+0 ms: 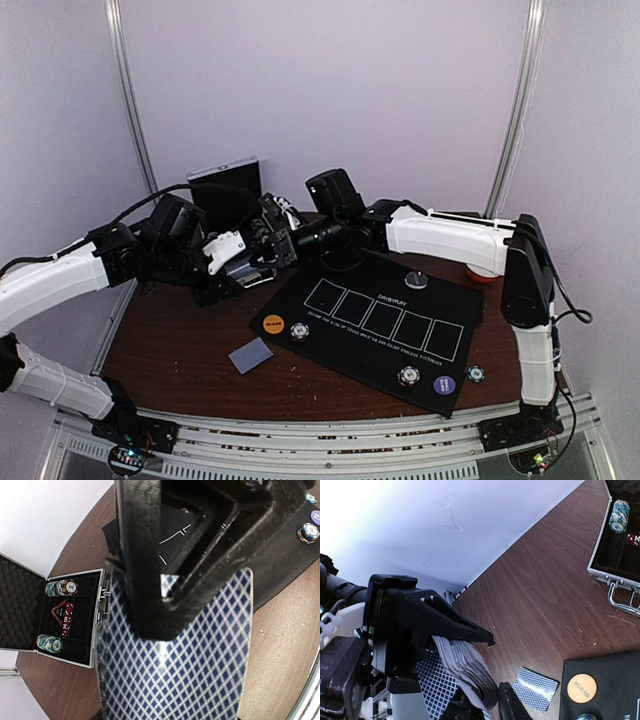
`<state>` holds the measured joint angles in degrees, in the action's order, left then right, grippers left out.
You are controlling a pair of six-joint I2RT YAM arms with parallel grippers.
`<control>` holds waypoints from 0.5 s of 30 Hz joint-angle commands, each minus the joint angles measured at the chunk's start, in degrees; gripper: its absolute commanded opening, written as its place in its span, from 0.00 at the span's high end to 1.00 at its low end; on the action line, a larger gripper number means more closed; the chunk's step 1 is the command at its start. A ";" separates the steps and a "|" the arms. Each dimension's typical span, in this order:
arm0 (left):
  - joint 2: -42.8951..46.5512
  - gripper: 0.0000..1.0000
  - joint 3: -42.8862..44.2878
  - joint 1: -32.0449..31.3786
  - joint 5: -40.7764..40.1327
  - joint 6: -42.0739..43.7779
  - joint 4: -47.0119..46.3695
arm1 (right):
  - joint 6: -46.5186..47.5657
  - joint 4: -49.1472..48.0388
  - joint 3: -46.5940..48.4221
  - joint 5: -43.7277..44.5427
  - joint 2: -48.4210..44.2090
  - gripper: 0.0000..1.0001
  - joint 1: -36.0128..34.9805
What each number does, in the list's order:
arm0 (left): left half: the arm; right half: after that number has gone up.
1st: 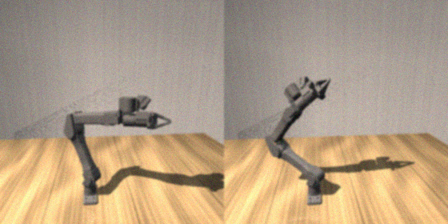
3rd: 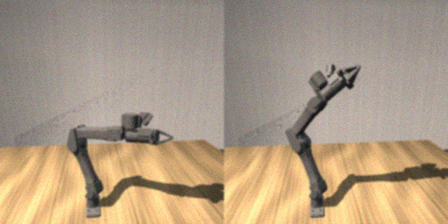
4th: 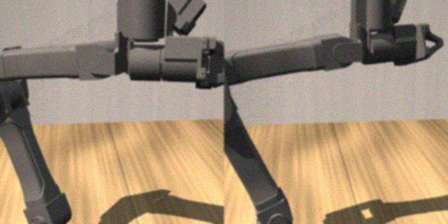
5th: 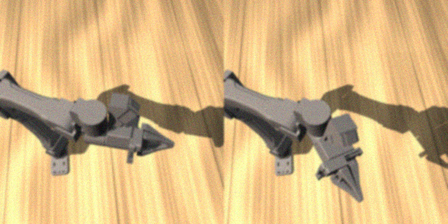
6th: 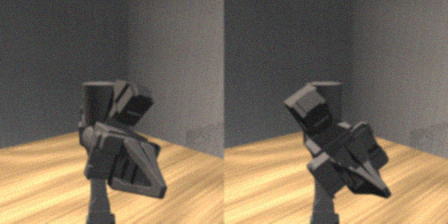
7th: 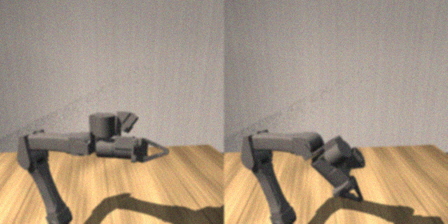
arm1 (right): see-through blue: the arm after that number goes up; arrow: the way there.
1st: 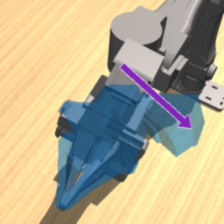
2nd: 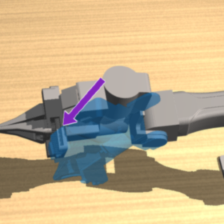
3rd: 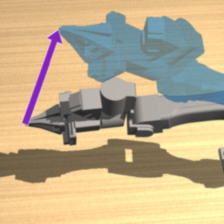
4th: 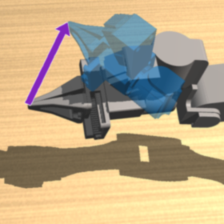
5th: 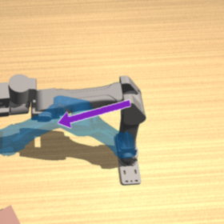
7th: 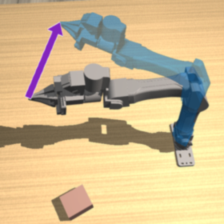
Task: Distribute texas hold em gaming equipment
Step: Pick up the poker card from the face-down deck piles.
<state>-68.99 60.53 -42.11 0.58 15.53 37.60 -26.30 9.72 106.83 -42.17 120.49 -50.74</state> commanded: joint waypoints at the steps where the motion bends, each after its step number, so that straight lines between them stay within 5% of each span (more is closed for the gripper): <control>1: 0.30 0.58 0.38 -0.24 0.15 0.30 -3.38 | 2.31 5.94 1.08 3.80 -2.10 0.85 1.07; 8: 0.26 0.58 0.29 -0.23 -0.14 0.20 -3.42 | 3.71 8.31 1.44 5.10 -3.58 0.99 1.39; 15: 0.09 0.58 0.03 -0.18 -0.24 0.10 -3.40 | 5.77 11.47 1.61 6.49 -5.98 1.00 2.49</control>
<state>-69.01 60.45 -42.11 -0.12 15.51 37.54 -22.65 16.71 107.53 -39.46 117.56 -49.69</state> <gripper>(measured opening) 0.426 0.020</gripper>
